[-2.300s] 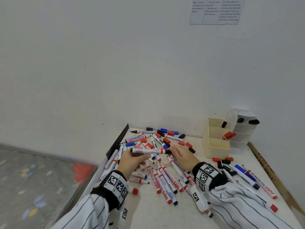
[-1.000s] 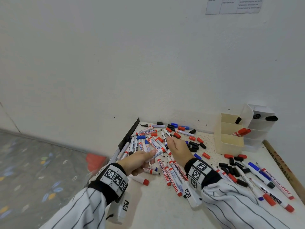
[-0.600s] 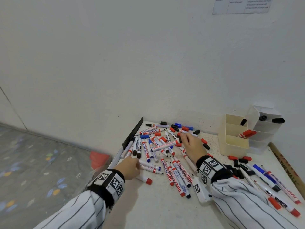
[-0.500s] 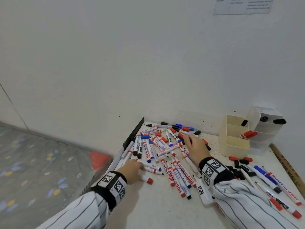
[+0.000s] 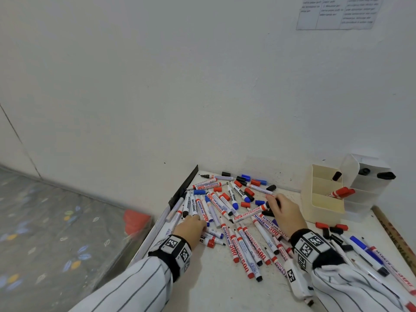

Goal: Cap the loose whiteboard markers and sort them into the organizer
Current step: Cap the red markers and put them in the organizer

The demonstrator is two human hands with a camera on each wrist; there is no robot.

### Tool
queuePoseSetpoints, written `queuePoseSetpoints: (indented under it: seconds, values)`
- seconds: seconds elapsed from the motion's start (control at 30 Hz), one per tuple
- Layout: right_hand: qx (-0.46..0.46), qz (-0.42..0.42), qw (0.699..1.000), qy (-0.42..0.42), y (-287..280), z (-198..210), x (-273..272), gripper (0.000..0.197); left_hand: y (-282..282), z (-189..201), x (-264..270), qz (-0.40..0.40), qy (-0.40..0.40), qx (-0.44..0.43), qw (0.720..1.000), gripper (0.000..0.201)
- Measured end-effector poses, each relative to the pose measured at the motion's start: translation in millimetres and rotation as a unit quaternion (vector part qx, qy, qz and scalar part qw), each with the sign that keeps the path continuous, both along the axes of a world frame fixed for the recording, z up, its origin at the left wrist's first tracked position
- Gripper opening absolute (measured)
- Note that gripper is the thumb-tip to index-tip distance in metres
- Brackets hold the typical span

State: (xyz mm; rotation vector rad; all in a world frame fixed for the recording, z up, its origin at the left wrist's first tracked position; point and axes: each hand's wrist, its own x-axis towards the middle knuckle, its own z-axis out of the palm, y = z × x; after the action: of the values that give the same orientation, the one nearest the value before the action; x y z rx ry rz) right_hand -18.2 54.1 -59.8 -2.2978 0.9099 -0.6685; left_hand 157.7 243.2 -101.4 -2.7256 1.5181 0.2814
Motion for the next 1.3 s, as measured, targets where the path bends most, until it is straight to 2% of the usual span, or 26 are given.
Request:
queuePoseSetpoints:
  seconds: [0.4,0.63,0.7,0.8,0.9,0.97,1.17,1.3]
  values:
    - [-0.003,-0.015,1.0,-0.001,-9,2,-18,0.027,-6,13,3,-0.082,-0.089,0.054,0.991,0.033]
    - [-0.007,-0.041,0.999,-0.011,-16,8,-24,0.03,-3,12,4,-0.068,-0.083,0.018,0.994,0.03]
    - [-0.014,-0.044,0.999,-0.022,-18,11,-26,0.029,-4,15,4,-0.04,-0.048,-0.011,0.998,0.022]
    - [-0.022,-0.054,0.998,-0.035,-25,18,-28,0.026,-8,21,7,0.027,0.05,-0.101,0.993,0.012]
    - [-0.035,-0.076,0.995,-0.048,-38,34,-34,0.025,-17,28,4,0.072,0.175,-0.203,0.961,0.013]
    - [-0.058,-0.102,0.991,-0.065,-50,51,-41,0.026,-25,31,1,0.107,0.23,-0.248,0.935,0.011]
    - [-0.092,-0.201,0.968,-0.117,-99,86,-70,0.026,-57,35,-9,0.162,0.353,-0.299,0.872,0.024]
    - [-0.11,-0.262,0.958,-0.044,-129,90,-81,0.025,-75,36,-14,0.191,0.411,-0.286,0.845,0.027]
